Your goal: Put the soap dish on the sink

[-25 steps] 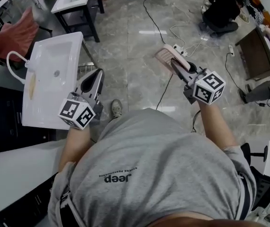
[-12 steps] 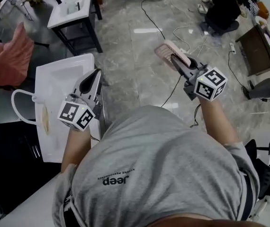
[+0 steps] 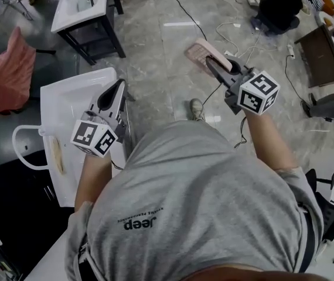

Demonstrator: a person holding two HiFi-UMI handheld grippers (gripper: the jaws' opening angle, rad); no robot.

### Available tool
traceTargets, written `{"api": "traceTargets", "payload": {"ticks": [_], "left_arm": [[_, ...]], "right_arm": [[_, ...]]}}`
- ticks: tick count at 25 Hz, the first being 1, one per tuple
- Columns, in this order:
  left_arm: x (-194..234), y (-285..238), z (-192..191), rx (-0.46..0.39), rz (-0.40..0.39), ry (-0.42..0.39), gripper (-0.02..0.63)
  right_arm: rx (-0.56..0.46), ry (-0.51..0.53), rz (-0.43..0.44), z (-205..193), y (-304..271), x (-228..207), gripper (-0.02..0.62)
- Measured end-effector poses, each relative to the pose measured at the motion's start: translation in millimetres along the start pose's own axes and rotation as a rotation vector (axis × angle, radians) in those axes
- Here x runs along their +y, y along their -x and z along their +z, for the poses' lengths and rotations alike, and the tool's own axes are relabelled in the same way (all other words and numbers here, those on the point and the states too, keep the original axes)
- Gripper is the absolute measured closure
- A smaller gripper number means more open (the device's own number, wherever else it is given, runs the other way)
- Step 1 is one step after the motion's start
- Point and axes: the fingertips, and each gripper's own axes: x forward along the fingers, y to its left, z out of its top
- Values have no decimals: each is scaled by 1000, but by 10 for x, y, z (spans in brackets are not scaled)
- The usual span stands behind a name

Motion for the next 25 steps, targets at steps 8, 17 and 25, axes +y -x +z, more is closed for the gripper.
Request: {"api": "traceTargets", "payload": {"ticks": [8, 17, 25], "left_arm": [[181, -757, -52, 21, 39, -44, 603], [418, -2113, 75, -48, 185, -27, 603], [678, -2687, 200, -57, 235, -31, 603]], "right_arm": [[-12, -28, 70, 21, -375, -821, 534], [33, -2, 209, 305, -721, -2163, 534], [66, -4, 260, 388, -1070, -2749, 534]]}}
